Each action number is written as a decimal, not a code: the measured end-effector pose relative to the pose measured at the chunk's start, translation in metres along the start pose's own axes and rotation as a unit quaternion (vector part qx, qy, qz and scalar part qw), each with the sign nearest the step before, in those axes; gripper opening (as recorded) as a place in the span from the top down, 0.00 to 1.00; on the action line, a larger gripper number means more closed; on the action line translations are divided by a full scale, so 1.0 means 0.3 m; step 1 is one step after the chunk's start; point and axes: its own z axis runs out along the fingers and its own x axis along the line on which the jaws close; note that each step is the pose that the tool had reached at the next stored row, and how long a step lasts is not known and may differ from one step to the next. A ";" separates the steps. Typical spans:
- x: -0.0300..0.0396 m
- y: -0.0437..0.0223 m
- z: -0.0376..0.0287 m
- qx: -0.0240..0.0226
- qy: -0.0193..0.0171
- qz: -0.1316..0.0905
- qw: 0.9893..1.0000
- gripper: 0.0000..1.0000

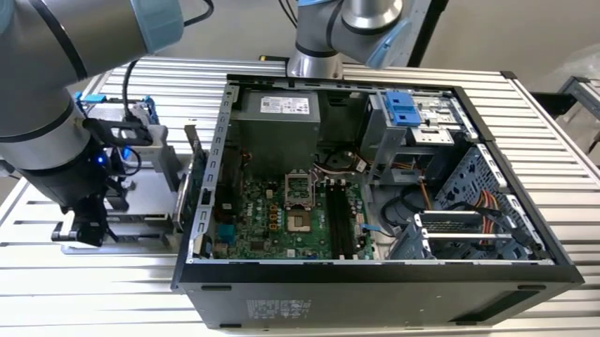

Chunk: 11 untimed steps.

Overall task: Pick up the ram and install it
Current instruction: 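Pick up the ram and move it above insertion slot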

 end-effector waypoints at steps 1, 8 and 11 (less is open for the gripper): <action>0.002 0.000 0.002 0.000 0.000 0.000 1.000 0.00; 0.017 0.000 0.020 0.000 0.000 0.000 1.000 0.00; 0.020 0.000 0.029 0.000 0.000 0.000 1.000 0.00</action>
